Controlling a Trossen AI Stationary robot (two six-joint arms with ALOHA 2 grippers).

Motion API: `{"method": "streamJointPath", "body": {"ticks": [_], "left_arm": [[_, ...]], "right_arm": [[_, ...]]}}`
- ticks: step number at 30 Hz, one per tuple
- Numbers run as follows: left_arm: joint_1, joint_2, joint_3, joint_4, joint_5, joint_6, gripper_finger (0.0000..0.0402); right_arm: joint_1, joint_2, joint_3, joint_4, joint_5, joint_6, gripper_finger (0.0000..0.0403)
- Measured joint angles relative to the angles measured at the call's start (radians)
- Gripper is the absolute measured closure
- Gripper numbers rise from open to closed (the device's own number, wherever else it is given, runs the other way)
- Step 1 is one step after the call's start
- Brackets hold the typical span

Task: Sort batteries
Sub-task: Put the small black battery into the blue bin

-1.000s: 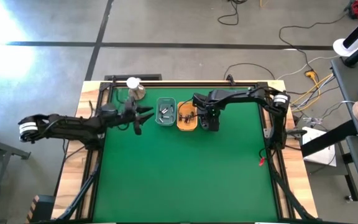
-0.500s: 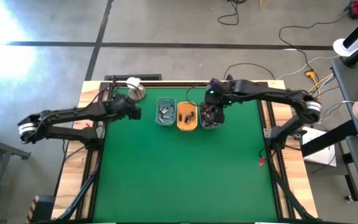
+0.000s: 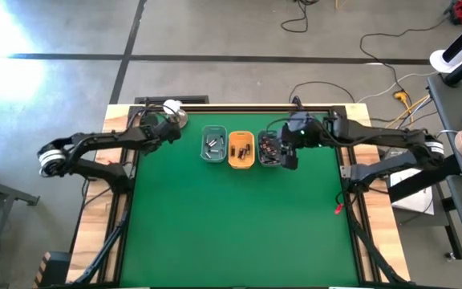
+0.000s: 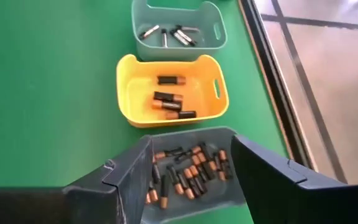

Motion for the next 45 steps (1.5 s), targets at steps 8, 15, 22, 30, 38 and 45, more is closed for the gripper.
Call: {"method": "streamJointPath", "body": {"ticks": [8,15,22,30,38,45], "left_arm": [[0.049,0.169,-0.001,0.086,-0.001,-0.068,0.0248],[0.106,0.249,-0.001,0.106,0.002,-0.112,0.0248],[0.11,0.268,-0.002,0.116,0.01,-0.113,0.0249],[0.112,0.324,-0.015,0.127,-0.01,-0.151,0.0297],[0.103,0.352,-0.037,0.15,-0.016,-0.133,0.0387],[0.031,0.226,-0.056,0.034,0.015,-0.095,0.0388]], "right_arm": [[0.031,-0.087,-0.203,0.173,0.0,0.067,0.0192],[0.031,-0.107,-0.274,0.178,0.0,0.114,0.0191],[0.03,-0.104,-0.276,0.178,0.0,0.105,0.0195],[0.03,-0.106,-0.276,0.178,0.0,0.114,0.0197],[0.052,-0.116,-0.267,0.173,-0.006,0.117,0.0199],[0.141,-0.178,-0.257,0.209,-0.009,0.121,0.02]]}}
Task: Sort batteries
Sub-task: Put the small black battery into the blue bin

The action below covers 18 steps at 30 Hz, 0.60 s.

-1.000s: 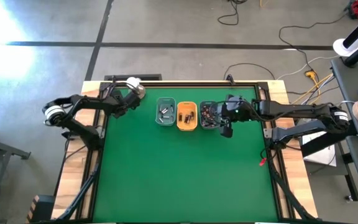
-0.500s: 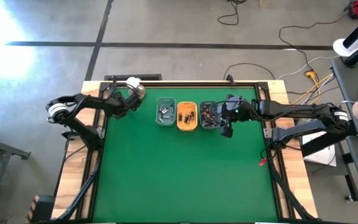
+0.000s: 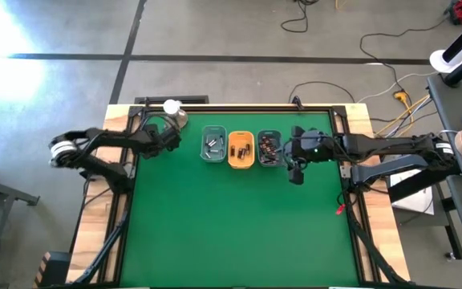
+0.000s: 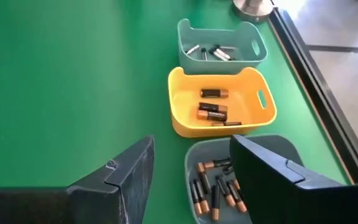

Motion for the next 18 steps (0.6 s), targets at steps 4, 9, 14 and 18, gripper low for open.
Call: {"method": "streamJointPath", "body": {"ticks": [4,9,14,18], "left_arm": [[-0.117,-0.144,-0.002,-0.093,0.03,-0.015,0.0388],[-0.374,-0.318,-0.015,0.116,-0.043,0.128,0.0388],[-0.63,-0.362,-0.069,0.676,-0.102,0.543,0.0388],[-0.744,-0.295,-0.119,1.177,-0.11,0.847,0.0388]], "right_arm": [[0.023,-0.006,-0.055,0.091,0.0,0.021,0.0199],[0.024,0.046,-0.178,0.442,-0.001,0.035,0.02],[0.024,0.18,-0.255,0.96,-0.085,0.079,0.02],[0.024,0.324,-0.234,1.291,-0.158,0.117,0.02]]}}
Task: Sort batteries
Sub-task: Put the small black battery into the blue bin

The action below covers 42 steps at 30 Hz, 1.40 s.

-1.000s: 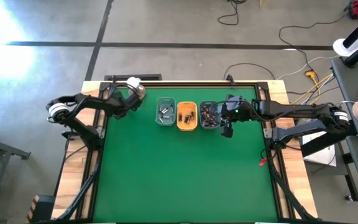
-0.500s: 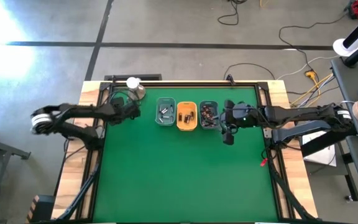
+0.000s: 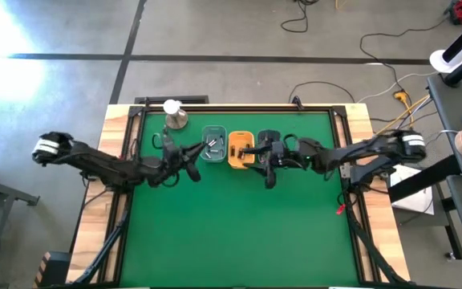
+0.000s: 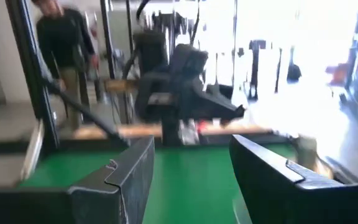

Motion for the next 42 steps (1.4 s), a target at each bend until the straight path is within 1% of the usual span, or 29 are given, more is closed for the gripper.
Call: {"method": "streamJointPath", "body": {"ticks": [2,4,9,10,13,16,19,23,25,28,31,35,42], "left_arm": [[-0.023,0.056,-0.01,0.165,0.005,0.092,0.0388],[-0.032,0.118,-0.009,0.274,0.047,0.149,0.0388],[-0.034,0.278,0.067,0.382,0.214,0.185,0.0388],[-0.035,0.311,0.089,0.417,0.233,0.193,0.0388],[-0.037,0.374,0.14,0.542,0.233,0.254,0.0388],[-0.036,0.396,0.158,0.635,0.243,0.324,0.0388],[-0.036,0.4,0.158,0.644,0.342,0.314,0.0388],[-0.032,0.401,0.16,0.648,0.409,0.287,0.0388],[-0.033,0.403,0.163,0.65,0.413,0.286,0.0388],[-0.034,0.403,0.163,0.655,0.42,0.286,0.0388],[-0.034,0.403,0.16,0.643,0.425,0.288,0.0388],[-0.034,0.406,0.158,0.641,0.437,0.288,0.0388],[-0.034,0.406,0.158,0.642,0.439,0.288,0.0388]], "right_arm": [[0.0,0.071,0.027,0.083,-0.001,0.01,0.02],[0.0,0.132,0.061,0.115,0.0,0.012,0.02],[0.0,0.243,0.18,0.129,0.0,0.075,0.02],[0.002,0.258,0.196,0.124,-0.001,0.084,0.02],[0.006,0.291,0.224,0.122,-0.001,0.087,0.02],[0.006,0.288,0.216,0.121,-0.001,0.087,0.02],[0.006,0.269,0.209,0.115,0.0,0.087,0.02],[0.006,0.253,0.214,0.115,-0.001,0.087,0.02],[0.007,0.252,0.219,0.119,-0.007,0.087,0.02],[0.01,0.251,0.227,0.125,-0.048,0.094,0.02],[0.01,0.251,0.233,0.137,-0.116,0.12,0.0205],[0.011,0.247,0.236,0.152,-0.157,0.14,0.0232],[0.013,0.246,0.237,0.146,-0.144,0.141,0.028]]}}
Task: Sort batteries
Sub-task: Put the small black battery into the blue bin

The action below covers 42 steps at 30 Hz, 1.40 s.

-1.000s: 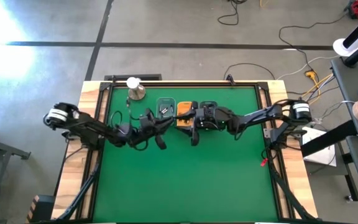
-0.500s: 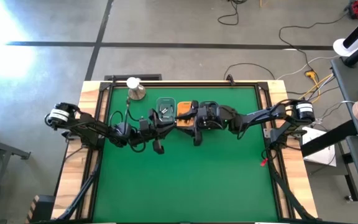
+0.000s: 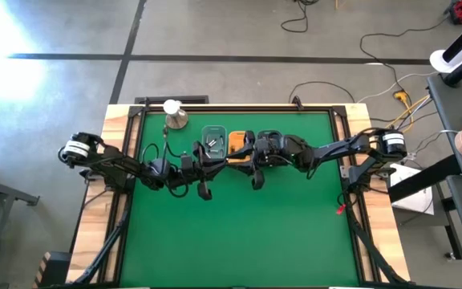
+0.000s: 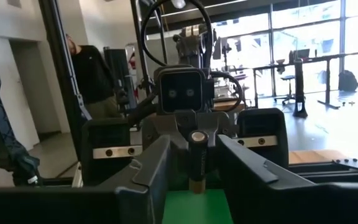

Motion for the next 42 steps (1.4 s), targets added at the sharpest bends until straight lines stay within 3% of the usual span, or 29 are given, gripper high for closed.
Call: {"method": "streamJointPath", "body": {"ticks": [14,37,42], "left_arm": [[0.005,0.004,0.038,-0.022,-0.006,0.042,0.0388],[0.007,0.031,0.05,-0.048,-0.029,0.044,0.0388],[0.014,0.026,0.05,-0.094,-0.077,0.053,0.0365]], "right_arm": [[0.0,-0.001,0.017,0.004,0.022,0.008,0.0338],[-0.005,-0.026,0.016,-0.141,0.026,-0.03,0.0375],[-0.015,-0.051,0.016,-0.205,0.03,-0.044,0.0375]]}}
